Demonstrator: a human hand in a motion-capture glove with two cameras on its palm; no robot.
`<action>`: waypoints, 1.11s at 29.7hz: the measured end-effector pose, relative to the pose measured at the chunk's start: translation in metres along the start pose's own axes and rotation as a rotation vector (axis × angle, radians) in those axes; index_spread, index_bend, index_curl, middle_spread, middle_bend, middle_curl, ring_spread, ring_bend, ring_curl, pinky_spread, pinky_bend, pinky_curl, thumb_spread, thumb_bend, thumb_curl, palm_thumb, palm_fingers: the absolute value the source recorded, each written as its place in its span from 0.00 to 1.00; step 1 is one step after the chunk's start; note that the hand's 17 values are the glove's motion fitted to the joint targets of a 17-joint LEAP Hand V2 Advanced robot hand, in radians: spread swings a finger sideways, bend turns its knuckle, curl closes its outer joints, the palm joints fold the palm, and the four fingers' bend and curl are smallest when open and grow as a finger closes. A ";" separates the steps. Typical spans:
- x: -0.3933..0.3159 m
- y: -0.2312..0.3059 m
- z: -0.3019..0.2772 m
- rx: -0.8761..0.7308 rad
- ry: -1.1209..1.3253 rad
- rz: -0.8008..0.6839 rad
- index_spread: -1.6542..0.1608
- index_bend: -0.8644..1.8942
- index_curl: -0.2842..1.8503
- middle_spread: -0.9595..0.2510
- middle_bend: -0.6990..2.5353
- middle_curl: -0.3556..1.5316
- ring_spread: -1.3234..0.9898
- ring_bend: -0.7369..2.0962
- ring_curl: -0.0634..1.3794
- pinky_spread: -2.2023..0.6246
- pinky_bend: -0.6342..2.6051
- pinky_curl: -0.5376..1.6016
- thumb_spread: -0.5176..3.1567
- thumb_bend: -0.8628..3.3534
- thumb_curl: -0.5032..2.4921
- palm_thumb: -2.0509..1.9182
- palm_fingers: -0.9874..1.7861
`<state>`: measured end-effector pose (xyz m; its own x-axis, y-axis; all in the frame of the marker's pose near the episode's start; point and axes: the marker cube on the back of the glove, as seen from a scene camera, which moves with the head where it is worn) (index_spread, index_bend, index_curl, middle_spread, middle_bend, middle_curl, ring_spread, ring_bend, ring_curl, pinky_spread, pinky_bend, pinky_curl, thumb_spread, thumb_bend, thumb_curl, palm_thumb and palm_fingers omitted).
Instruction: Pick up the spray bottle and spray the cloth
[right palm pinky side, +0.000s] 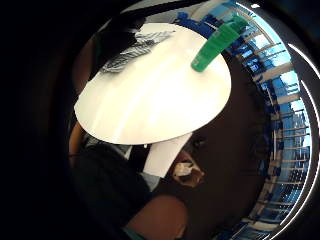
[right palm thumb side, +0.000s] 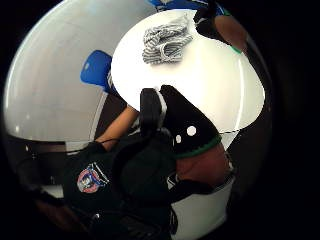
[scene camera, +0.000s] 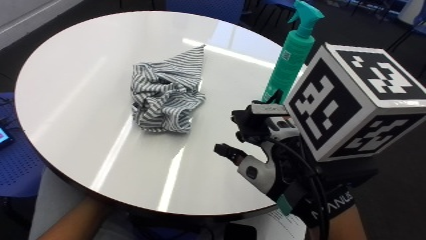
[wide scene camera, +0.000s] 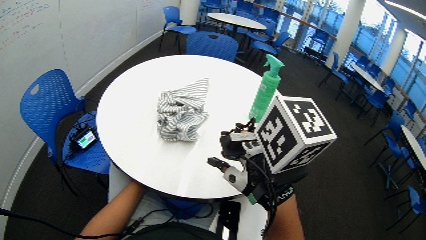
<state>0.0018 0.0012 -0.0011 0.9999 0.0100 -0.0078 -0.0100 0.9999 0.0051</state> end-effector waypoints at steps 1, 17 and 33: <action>0.001 0.001 0.000 0.002 0.002 0.005 0.79 0.43 0.18 0.77 0.29 0.22 0.57 0.36 0.09 0.82 0.27 0.28 0.26 0.25 0.19 0.60 0.57; -0.009 -0.002 0.007 0.013 -0.005 0.027 0.71 0.41 0.26 0.77 0.28 0.30 0.57 0.36 0.18 0.85 0.26 0.35 0.44 0.25 0.21 0.62 0.57; -0.013 -0.051 0.029 0.235 -0.277 0.143 0.69 0.36 0.26 0.76 0.27 0.31 0.56 0.38 0.22 0.85 0.28 0.38 0.47 0.24 0.23 0.63 0.55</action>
<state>-0.0107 -0.0497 0.0273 0.9532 0.1155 0.2794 -0.1796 0.9597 0.2160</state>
